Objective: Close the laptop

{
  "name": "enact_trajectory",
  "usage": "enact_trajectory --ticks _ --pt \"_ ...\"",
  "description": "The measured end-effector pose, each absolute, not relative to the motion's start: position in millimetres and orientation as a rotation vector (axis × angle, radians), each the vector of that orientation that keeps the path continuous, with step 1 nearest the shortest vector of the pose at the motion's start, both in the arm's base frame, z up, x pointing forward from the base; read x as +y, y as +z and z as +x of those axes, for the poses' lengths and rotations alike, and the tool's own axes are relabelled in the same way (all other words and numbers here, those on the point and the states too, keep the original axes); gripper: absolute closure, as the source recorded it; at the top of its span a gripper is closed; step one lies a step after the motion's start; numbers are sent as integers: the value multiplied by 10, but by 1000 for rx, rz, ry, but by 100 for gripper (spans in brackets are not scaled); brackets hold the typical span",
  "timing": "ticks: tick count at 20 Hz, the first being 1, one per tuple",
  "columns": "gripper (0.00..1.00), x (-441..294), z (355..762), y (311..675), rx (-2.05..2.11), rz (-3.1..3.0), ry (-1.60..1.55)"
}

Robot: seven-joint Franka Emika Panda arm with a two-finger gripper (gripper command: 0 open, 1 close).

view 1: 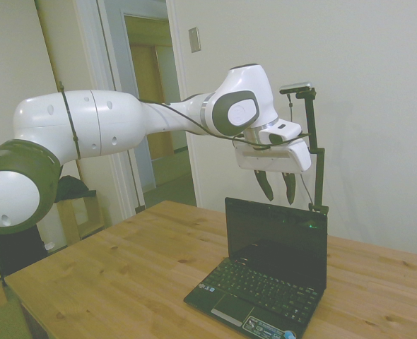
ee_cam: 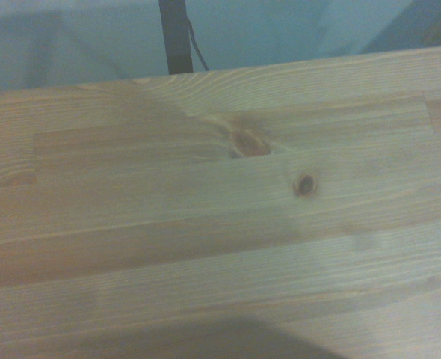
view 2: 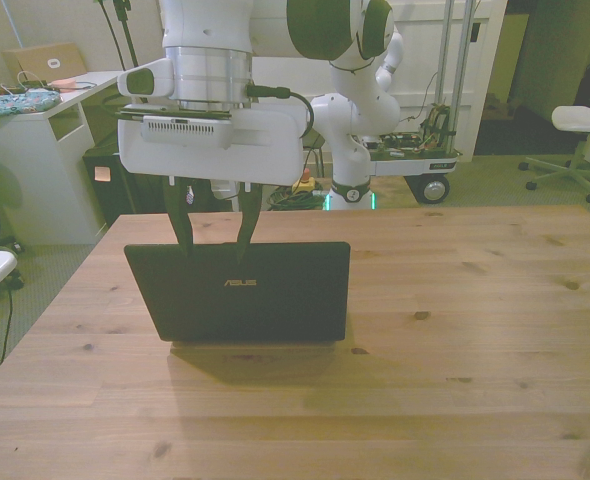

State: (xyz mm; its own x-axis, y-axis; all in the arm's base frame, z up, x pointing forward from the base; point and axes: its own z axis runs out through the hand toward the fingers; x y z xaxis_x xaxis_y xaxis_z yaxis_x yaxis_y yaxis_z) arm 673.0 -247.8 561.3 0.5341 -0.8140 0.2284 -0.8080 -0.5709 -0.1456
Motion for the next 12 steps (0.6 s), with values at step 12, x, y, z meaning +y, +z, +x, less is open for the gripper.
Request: enact_trajectory --ticks 12 --pt "100 -2548 6731 5518 1422 -2749 -406"
